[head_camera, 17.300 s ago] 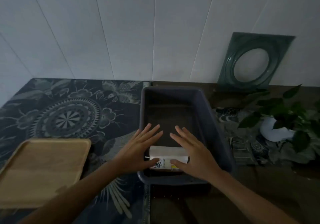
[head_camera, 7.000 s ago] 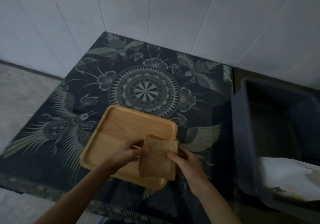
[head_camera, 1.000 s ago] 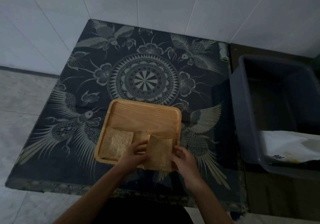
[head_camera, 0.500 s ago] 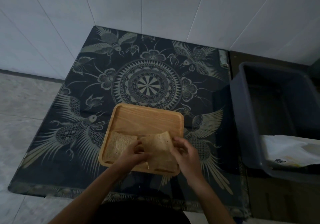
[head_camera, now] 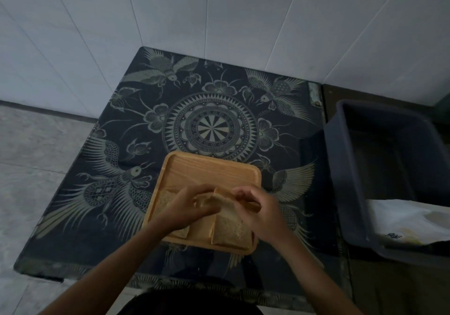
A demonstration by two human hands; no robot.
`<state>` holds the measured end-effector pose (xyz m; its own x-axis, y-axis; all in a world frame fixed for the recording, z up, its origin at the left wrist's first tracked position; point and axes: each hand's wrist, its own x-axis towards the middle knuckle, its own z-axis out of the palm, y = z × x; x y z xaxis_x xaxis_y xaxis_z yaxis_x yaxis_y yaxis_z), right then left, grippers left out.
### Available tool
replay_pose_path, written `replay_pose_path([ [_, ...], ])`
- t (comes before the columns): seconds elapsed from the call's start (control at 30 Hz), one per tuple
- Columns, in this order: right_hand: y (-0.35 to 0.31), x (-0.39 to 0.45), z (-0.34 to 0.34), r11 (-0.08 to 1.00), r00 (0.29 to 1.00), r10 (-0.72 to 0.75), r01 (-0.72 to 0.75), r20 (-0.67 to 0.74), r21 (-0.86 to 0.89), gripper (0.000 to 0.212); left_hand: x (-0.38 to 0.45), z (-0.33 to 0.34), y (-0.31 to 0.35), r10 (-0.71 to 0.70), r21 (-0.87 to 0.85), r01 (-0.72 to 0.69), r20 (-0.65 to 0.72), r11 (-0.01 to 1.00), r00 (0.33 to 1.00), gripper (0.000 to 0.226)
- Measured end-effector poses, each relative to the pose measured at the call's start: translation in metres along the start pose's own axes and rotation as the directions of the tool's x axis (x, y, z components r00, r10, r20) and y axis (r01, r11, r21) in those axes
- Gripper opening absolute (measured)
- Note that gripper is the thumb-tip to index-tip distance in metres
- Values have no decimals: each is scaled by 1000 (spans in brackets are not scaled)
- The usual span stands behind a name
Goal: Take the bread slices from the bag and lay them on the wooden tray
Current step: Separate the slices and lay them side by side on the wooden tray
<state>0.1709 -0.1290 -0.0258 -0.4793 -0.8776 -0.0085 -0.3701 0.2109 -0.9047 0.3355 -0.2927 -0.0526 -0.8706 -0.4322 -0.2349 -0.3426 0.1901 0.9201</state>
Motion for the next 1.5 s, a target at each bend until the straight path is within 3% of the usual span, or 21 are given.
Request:
replay_pose_path([
  [0.07, 0, 4, -2, 1000, 999, 17, -18, 34, 15, 28, 1, 0, 3, 70, 15, -70, 9, 997, 998, 17],
  [0.17, 2, 10, -2, 991, 998, 61, -64, 31, 118, 27, -2, -4, 4, 93, -28, -94, -12, 995, 996, 9],
  [0.3, 6, 15, 6, 925, 980, 200, -197, 23, 324, 30, -5, -11, 8, 82, -73, -82, -8, 994, 997, 16],
  [0.5, 27, 18, 32, 632, 866, 462, -472, 190, 615, 50, -8, -24, 0, 40, -78, -43, -46, 996, 998, 13],
  [0.8, 28, 30, 63, 679, 849, 488, -514, 201, 524, 16, -6, -54, -25, -158, -254, 128, -103, 959, 982, 15],
  [1.1, 22, 80, 88, 652, 785, 603, -586, 138, 481, 18, 40, -99, -44, -380, -346, 334, -72, 877, 922, 26],
  [1.27, 28, 109, 103, 571, 701, 695, -672, 157, 472, 13, 65, -117, -67, -451, -324, 408, -67, 853, 890, 23],
  [1.5, 39, 126, 122, 586, 677, 727, -697, 112, 414, 14, 73, -118, -94, -495, -232, 457, -141, 858, 858, 32],
])
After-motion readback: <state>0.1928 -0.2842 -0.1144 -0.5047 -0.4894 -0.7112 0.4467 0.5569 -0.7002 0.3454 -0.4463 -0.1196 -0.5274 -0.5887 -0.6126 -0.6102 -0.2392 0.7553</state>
